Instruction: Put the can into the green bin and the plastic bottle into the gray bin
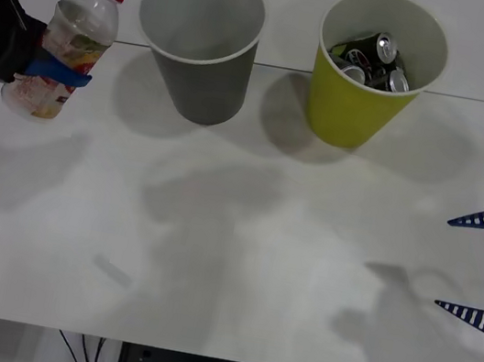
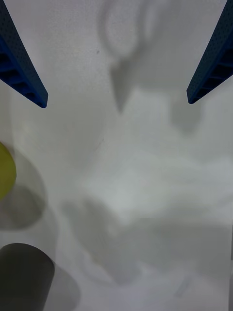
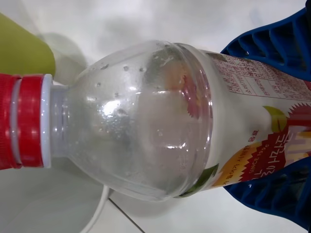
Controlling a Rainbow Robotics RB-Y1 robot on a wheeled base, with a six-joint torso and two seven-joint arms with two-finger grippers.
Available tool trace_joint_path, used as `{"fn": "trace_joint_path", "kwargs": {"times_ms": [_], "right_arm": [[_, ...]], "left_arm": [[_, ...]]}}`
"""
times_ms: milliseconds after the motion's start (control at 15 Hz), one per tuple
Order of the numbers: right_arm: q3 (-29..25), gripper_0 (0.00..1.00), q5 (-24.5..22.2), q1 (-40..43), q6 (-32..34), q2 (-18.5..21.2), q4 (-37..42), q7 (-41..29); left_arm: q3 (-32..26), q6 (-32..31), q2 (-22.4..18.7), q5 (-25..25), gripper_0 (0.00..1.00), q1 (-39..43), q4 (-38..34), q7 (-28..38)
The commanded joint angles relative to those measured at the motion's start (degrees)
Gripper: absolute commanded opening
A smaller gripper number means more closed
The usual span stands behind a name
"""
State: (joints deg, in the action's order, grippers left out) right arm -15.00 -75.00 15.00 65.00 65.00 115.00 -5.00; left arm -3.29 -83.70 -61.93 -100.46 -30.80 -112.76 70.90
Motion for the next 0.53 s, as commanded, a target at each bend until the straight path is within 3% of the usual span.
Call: {"fn": "trace_joint_path", "kwargs": {"times_ms": [67, 267, 533], "right_arm": [[0.0, 1.0, 0.0, 0.0, 0.0, 0.0, 0.0, 0.0], [0.0, 1.0, 0.0, 0.0, 0.0, 0.0, 0.0, 0.0], [0.0, 1.0, 0.0, 0.0, 0.0, 0.0, 0.0, 0.0]], "left_arm": [[5.84, -4.1, -0.92, 0.18, 0.0, -10.69, 5.36, -0.06], [12.96, -4.1, -1.27, 0.27, 0.0, -20.36, 11.25, 0.11], [17.09, -4.1, 2.51, 0.36, 0.0, -30.11, 21.62, 0.03]]}}
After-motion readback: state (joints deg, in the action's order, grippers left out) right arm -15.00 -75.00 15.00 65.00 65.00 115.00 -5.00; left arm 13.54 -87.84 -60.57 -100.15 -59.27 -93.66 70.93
